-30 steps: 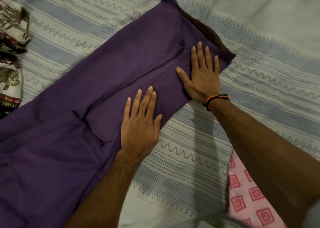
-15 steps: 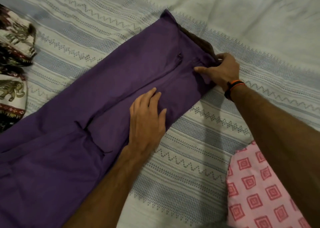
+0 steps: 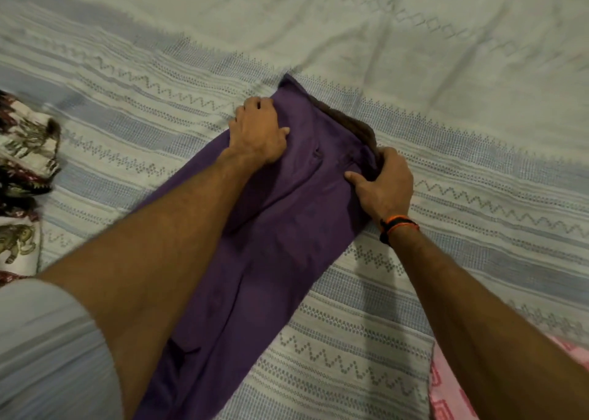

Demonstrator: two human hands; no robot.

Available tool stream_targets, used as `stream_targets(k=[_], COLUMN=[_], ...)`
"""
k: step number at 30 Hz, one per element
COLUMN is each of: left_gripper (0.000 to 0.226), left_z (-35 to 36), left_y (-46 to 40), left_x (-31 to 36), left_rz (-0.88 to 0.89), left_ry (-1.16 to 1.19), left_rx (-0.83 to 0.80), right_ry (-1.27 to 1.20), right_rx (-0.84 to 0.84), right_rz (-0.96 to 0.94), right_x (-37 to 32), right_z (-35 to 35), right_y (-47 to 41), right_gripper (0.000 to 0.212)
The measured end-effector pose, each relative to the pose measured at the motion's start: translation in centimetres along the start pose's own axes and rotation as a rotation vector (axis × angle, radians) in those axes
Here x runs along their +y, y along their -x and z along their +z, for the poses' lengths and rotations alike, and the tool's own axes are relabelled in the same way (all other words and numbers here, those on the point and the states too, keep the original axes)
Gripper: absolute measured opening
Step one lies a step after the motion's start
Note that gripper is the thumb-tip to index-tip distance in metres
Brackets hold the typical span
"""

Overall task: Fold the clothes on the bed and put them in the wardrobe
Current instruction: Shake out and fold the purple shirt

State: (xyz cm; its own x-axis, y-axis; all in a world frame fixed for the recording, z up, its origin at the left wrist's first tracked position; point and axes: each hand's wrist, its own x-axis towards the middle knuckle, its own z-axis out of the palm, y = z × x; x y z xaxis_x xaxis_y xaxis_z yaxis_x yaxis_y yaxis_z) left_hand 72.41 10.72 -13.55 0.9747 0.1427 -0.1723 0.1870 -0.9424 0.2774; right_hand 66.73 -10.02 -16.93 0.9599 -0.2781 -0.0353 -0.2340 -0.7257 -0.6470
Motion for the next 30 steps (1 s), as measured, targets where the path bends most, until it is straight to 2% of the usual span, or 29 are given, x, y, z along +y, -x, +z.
stream_targets(k=[4,8,12,16,19,24,28,30], left_gripper=[0.086,0.087,0.064,0.018,0.014,0.032,0.032,0.039], left_z=[-0.3,-1.3,-2.3,-4.6,-6.8,-9.5,-10.7,-10.7], left_y=[-3.0,-5.0,-5.6,-4.0,-1.4,5.2,11.8,15.3], left_x=[0.8,1.3,0.9,0.8,-0.4,-6.0,-12.3,-16.1], left_rz=[-0.095,-0.227,-0.306,-0.222,-0.129,-0.056,-0.129,-0.172], left_ry=[0.1,0.347,0.645,0.821,0.908,1.006,1.013,0.936], left_rx=[-0.027,-0.081,-0.135,-0.134,-0.107,-0.034,0.063,0.093], right_ry=[-0.026,-0.061,-0.154,-0.399,-0.512,-0.532,-0.48,-0.434], right_rx=[0.011,0.002,-0.072,-0.14,-0.171,-0.222,-0.261,-0.337], right_rz=[0.007,0.06,0.086,0.085,0.016,-0.153,-0.347,-0.417], right_x=[0.2,-0.1,-0.7,-1.7,-3.0,-6.5,-8.8,-9.3], right_z=[0.2,-0.5,-2.0,-2.8,-3.4,-4.0,-2.9,-1.8], right_y=[0.0,-0.2,-0.1,1.3,3.6,10.4,18.0,22.3], right_gripper=[0.055,0.053,0.026,0.02,0.023,0.013,0.016,0.021])
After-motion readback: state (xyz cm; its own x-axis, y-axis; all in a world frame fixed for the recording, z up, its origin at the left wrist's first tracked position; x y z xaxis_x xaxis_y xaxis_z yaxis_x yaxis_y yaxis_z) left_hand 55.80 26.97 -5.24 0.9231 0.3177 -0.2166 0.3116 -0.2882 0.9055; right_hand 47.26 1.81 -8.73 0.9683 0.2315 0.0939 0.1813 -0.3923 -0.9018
